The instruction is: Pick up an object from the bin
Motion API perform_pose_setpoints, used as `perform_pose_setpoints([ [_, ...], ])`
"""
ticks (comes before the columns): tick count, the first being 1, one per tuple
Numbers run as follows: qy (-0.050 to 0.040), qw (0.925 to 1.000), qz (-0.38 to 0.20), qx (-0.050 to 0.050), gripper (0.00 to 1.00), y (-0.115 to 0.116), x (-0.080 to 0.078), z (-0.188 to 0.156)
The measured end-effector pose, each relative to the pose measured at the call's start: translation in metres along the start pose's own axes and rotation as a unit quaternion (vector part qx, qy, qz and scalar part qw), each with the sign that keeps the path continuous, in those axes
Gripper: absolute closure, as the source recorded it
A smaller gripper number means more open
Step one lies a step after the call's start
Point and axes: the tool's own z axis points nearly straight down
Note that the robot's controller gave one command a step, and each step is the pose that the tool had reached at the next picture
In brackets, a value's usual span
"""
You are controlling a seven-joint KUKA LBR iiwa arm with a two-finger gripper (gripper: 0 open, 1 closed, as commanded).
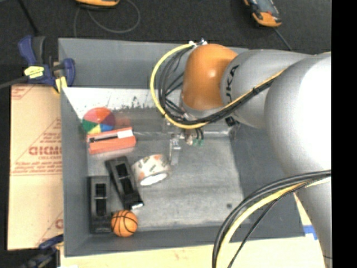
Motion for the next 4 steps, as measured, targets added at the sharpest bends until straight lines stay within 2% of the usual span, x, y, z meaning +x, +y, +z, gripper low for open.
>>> perform_pose_setpoints([
  [1,-0.0023,0.9957,-0.092,0.001,0.00,0.004,0.037,0.018],
  [2,0.0047,0.9955,-0.095,0.005,0.00,0.022,0.056,0.025],
  [4,0.0040,0.9956,-0.094,0.006,0.00,0.023,0.060,0.025],
])
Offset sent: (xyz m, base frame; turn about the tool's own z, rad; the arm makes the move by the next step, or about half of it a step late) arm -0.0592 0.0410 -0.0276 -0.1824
